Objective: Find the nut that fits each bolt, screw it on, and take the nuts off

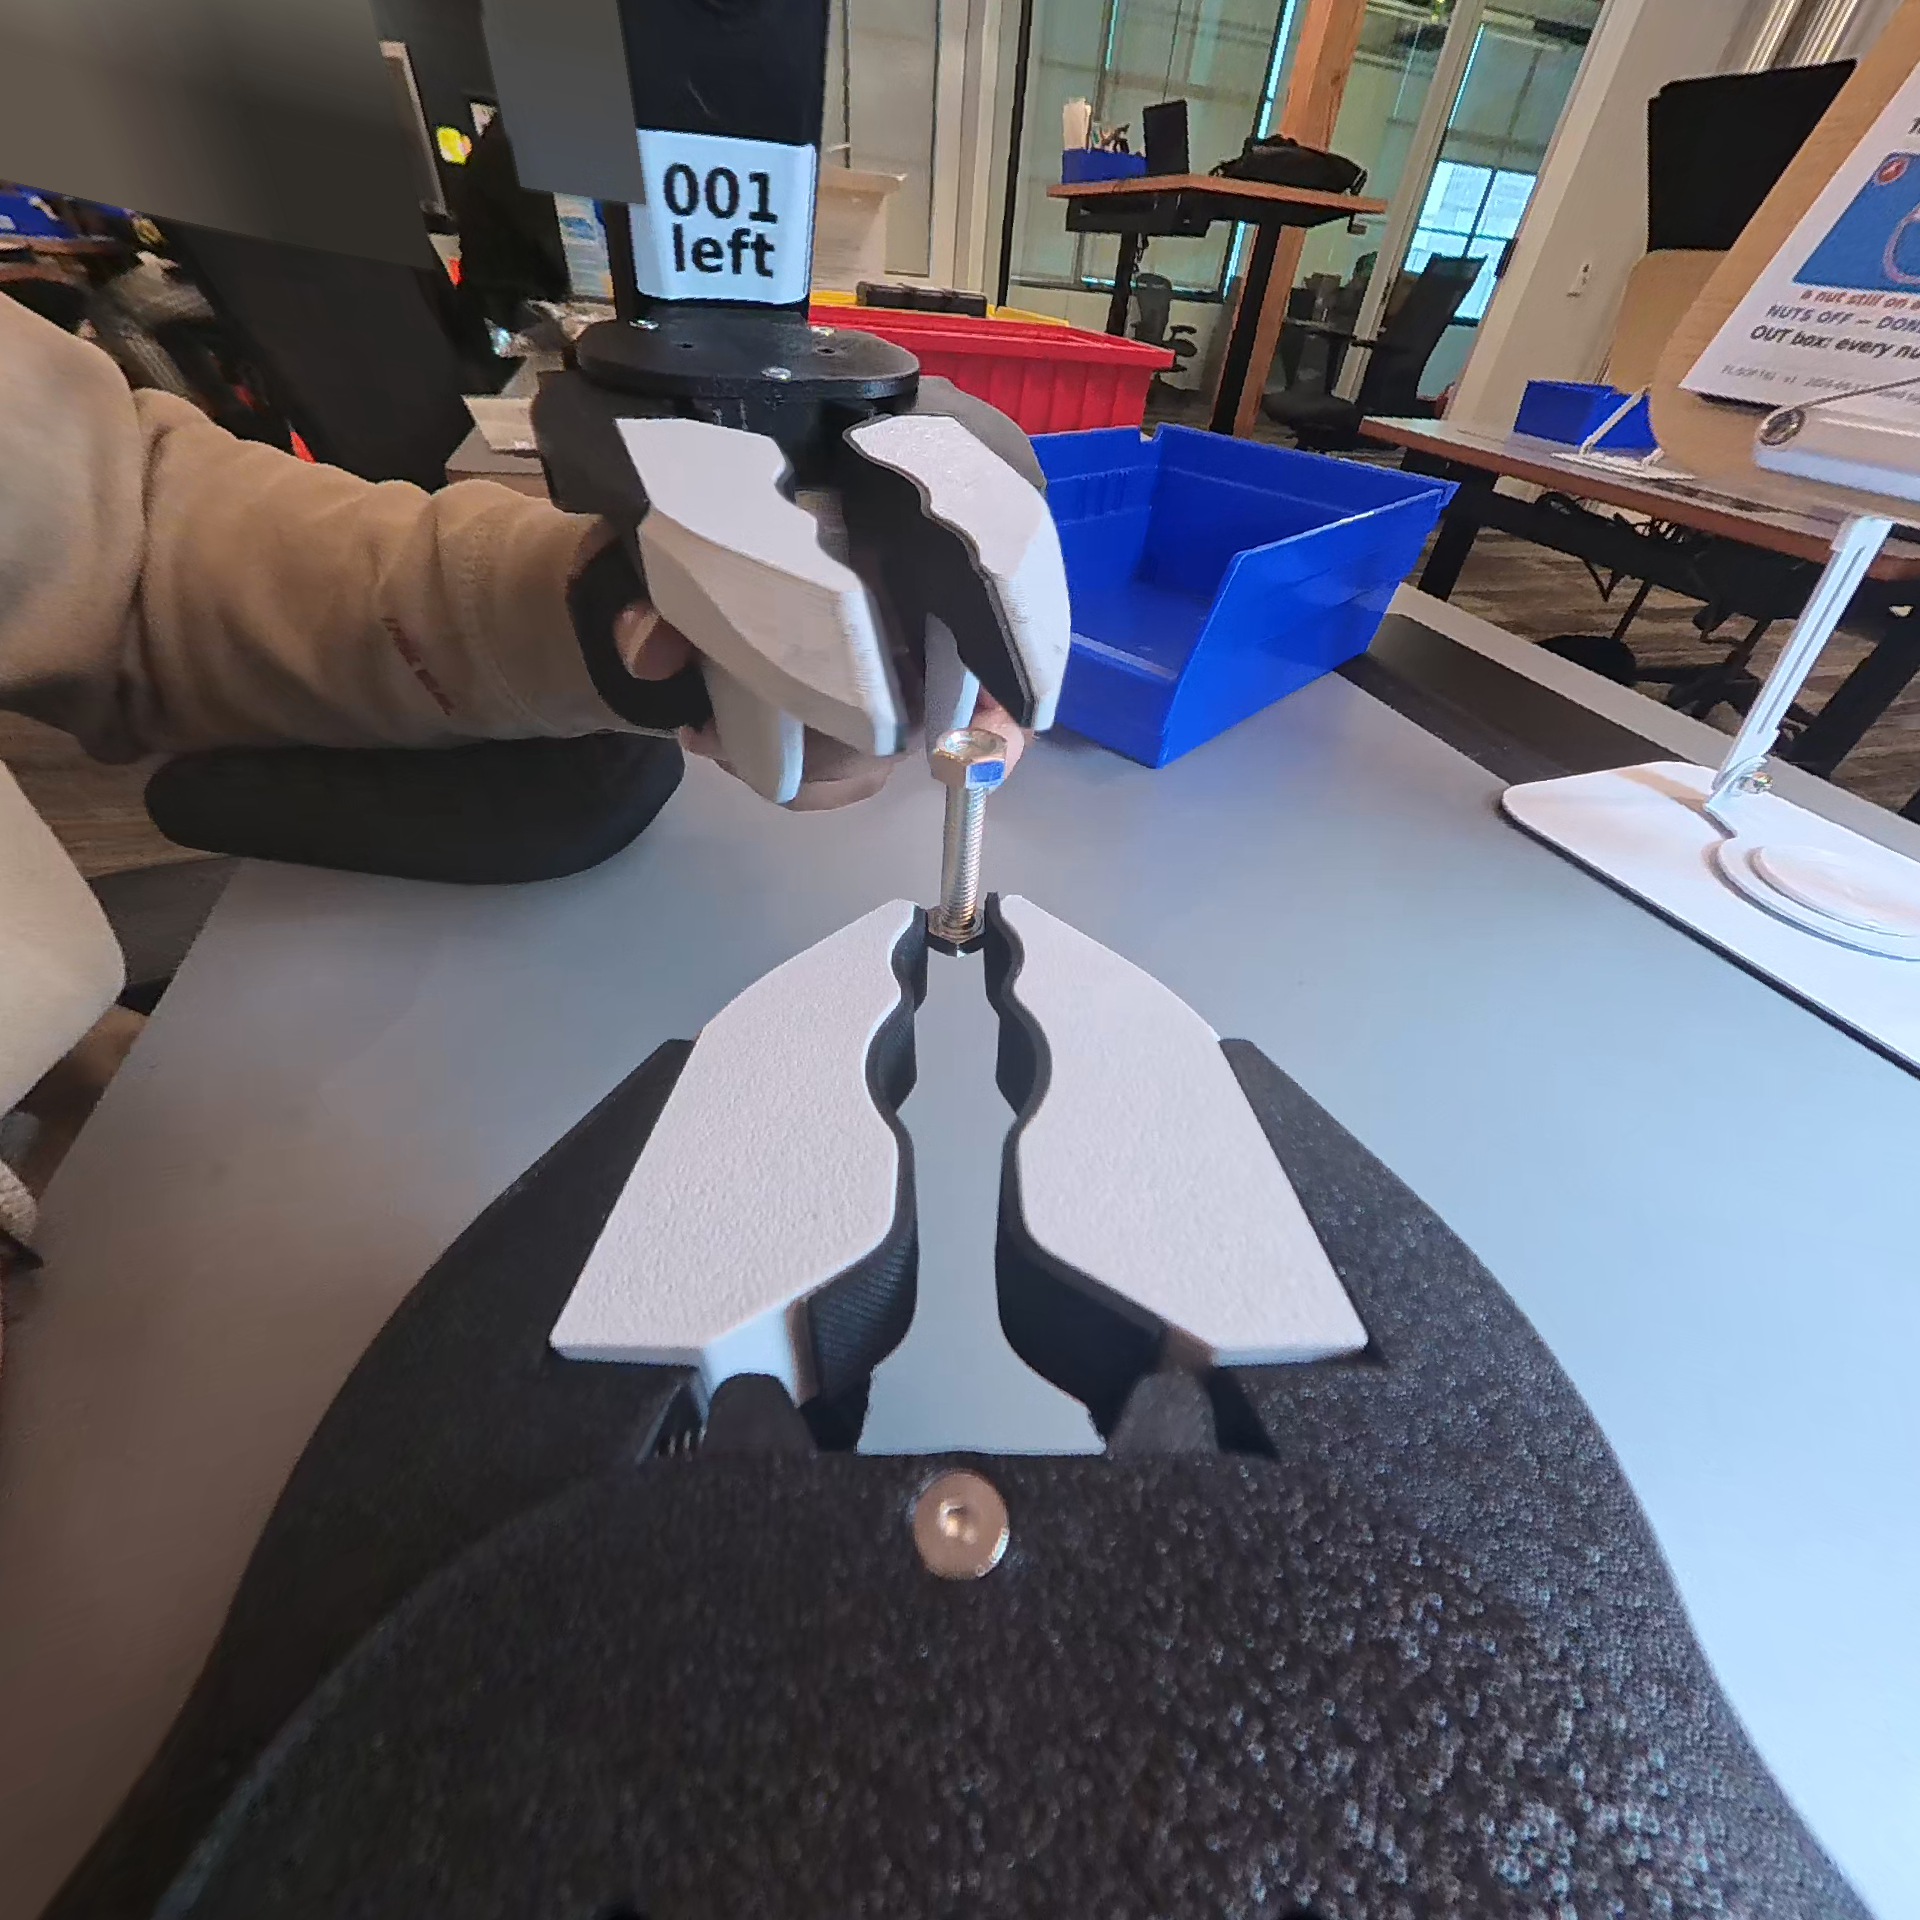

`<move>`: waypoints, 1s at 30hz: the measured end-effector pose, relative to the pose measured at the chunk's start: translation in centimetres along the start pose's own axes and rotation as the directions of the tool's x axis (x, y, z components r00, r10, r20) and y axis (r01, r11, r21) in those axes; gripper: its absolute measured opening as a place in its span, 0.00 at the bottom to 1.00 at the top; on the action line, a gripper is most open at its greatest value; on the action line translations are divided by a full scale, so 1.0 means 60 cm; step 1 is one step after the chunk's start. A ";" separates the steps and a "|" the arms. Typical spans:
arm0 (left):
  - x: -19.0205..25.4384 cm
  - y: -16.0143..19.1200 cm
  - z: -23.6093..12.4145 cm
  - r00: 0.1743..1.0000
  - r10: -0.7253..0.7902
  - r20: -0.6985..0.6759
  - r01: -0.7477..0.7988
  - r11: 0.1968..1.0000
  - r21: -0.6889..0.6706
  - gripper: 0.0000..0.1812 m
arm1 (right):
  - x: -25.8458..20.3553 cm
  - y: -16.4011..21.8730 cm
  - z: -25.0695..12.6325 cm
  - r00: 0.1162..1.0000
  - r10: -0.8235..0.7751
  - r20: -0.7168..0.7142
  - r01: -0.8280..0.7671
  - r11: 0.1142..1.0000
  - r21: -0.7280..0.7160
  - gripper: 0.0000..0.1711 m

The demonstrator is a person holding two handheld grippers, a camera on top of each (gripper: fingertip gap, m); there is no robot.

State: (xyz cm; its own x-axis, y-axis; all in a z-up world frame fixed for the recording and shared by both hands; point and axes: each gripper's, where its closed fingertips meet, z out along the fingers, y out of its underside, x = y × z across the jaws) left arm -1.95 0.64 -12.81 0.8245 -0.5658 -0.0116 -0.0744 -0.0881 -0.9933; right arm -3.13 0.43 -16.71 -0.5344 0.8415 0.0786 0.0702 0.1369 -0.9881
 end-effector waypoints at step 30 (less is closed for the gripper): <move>-0.010 0.001 0.004 0.998 -0.052 0.034 0.051 0.998 0.026 0.07 | 0.003 -0.008 -0.004 0.998 0.057 0.008 -0.058 0.998 0.033 0.06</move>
State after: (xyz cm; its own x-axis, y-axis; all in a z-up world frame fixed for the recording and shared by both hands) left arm -2.30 1.18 -12.91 0.8458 -0.5323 0.0362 -0.0178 -0.0959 -0.9952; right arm -3.08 0.64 -16.22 -0.5366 0.8436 0.0207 0.0731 0.0709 -0.9948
